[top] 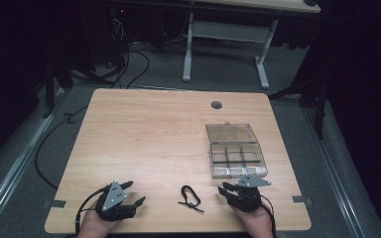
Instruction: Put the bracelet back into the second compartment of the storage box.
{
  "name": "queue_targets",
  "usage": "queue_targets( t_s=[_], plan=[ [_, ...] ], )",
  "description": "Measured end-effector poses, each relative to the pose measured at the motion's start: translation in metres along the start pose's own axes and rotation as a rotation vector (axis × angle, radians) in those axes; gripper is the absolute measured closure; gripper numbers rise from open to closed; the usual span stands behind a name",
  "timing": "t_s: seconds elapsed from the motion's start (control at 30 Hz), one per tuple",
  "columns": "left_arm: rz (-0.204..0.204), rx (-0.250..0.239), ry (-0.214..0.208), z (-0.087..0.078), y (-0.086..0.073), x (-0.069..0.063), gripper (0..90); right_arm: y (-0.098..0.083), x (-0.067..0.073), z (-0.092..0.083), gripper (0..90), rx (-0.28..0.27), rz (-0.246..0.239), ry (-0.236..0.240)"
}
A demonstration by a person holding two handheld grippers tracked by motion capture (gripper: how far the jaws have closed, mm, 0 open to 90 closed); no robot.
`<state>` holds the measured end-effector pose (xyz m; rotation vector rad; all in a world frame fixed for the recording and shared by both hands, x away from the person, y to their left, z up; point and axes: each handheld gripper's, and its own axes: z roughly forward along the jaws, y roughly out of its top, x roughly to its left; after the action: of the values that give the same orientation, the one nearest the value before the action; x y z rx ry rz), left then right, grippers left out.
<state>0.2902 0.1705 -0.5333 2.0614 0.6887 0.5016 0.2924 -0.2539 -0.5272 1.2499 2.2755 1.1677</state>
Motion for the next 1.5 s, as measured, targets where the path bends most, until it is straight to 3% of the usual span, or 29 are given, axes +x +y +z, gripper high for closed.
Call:
queue_targets(
  t_s=[0.4,0.47,0.57,0.67,0.77,0.8,0.9,1.03,1.23,1.4,1.5],
  plan=[
    [0.000,0.003,-0.006,0.000,0.000,0.000,32.1,0.001,0.003,0.002,67.5,0.023,-0.004,-0.005],
    [-0.001,0.004,-0.006,0.000,0.000,0.000,32.1,0.004,0.005,0.002,72.1,0.034,-0.009,-0.022],
    [-0.004,0.005,-0.005,0.001,0.000,0.000,32.2,0.009,0.010,0.001,79.3,0.029,0.006,-0.008],
    [-0.012,0.010,-0.006,0.001,0.000,0.001,32.1,0.015,0.021,0.002,86.8,0.010,-0.047,-0.001],
    [-0.017,0.011,-0.007,0.001,0.000,0.002,32.2,0.022,0.042,0.006,89.4,0.005,-0.125,0.059],
    [-0.017,0.011,-0.007,0.001,0.000,0.002,32.2,0.022,0.042,0.006,89.4,0.005,-0.125,0.059],
    [-0.012,0.011,-0.005,0.001,0.000,0.001,32.1,0.028,0.066,0.015,89.5,0.029,-0.194,0.123],
    [-0.002,0.015,-0.005,0.002,0.001,0.000,32.1,0.028,0.077,0.027,89.2,0.061,-0.231,0.130],
    [0.001,0.013,-0.004,0.001,0.001,0.000,32.0,0.025,0.082,0.042,89.4,0.124,-0.263,0.107],
    [0.002,0.012,-0.003,0.001,0.000,0.000,32.0,0.021,0.077,0.037,89.4,0.132,-0.250,0.092],
    [0.003,0.012,-0.002,0.001,0.000,0.000,32.0,0.015,0.065,0.025,89.4,0.129,-0.221,0.065]
  ],
)
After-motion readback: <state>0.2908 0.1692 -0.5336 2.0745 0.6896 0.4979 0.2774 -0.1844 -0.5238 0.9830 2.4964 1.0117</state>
